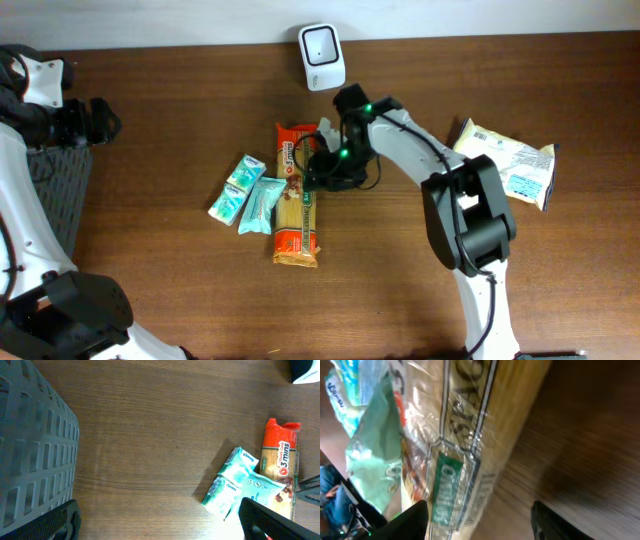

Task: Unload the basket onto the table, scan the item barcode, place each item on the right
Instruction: 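Reach the right gripper to the orange spaghetti pack and grasp it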

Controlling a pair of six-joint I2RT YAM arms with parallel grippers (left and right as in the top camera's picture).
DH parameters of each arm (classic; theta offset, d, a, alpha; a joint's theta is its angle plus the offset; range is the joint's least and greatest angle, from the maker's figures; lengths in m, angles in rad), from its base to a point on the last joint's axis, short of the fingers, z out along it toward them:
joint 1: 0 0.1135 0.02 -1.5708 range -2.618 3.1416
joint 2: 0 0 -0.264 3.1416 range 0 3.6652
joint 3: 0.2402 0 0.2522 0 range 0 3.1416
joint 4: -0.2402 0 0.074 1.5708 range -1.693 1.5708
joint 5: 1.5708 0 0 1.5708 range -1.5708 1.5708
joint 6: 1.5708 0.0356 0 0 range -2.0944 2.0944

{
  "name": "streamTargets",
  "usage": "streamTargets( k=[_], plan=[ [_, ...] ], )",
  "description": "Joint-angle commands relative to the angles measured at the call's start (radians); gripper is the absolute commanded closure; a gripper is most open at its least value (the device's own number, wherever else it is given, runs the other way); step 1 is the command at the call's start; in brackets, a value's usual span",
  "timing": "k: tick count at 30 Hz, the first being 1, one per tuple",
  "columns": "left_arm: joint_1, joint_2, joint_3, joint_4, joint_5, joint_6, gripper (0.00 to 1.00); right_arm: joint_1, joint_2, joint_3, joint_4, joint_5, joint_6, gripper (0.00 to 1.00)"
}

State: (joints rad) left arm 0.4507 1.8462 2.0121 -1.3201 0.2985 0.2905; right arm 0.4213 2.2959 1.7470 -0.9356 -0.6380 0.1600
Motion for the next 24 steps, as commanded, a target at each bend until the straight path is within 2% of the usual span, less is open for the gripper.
streamTargets(
  k=[1, 3, 6, 8, 12, 16, 19, 21, 22, 24],
  plan=[
    [0.002, 0.007, 0.0, 0.002, 0.0, -0.01, 0.01, 0.032, -0.009, -0.095, 0.127, -0.024, 0.09, 0.4],
    [0.002, 0.007, 0.0, 0.002, 0.0, -0.01, 0.01, 0.042, -0.009, -0.157, 0.211, -0.025, 0.131, 0.48],
    [0.002, 0.007, 0.0, 0.002, 0.0, -0.01, 0.01, 0.043, -0.009, -0.184, 0.24, -0.031, 0.134, 0.79],
    [0.002, 0.007, 0.0, 0.002, 0.0, -0.01, 0.01, 0.041, -0.014, -0.175, 0.233, -0.044, 0.133, 0.9],
    [0.002, 0.007, 0.0, 0.002, 0.0, -0.01, 0.01, 0.018, -0.094, -0.141, 0.148, -0.021, 0.087, 0.96],
    [0.002, 0.007, 0.0, 0.002, 0.0, -0.01, 0.01, -0.01, -0.284, -0.07, -0.045, 0.179, 0.08, 0.96],
    [0.002, 0.007, 0.0, 0.001, 0.0, -0.01, 0.01, -0.009, -0.366, -0.058, -0.206, 0.414, 0.085, 0.96],
    [0.002, 0.007, 0.0, 0.002, 0.0, -0.01, 0.01, -0.009, -0.363, -0.058, -0.315, 0.56, 0.124, 0.96],
    [0.002, 0.007, 0.0, 0.002, 0.0, -0.01, 0.01, -0.009, -0.343, -0.058, -0.406, 0.708, 0.154, 0.96],
    [0.002, 0.007, 0.0, 0.002, 0.0, -0.01, 0.01, -0.009, -0.306, -0.058, -0.459, 0.842, 0.171, 0.96]
  ],
)
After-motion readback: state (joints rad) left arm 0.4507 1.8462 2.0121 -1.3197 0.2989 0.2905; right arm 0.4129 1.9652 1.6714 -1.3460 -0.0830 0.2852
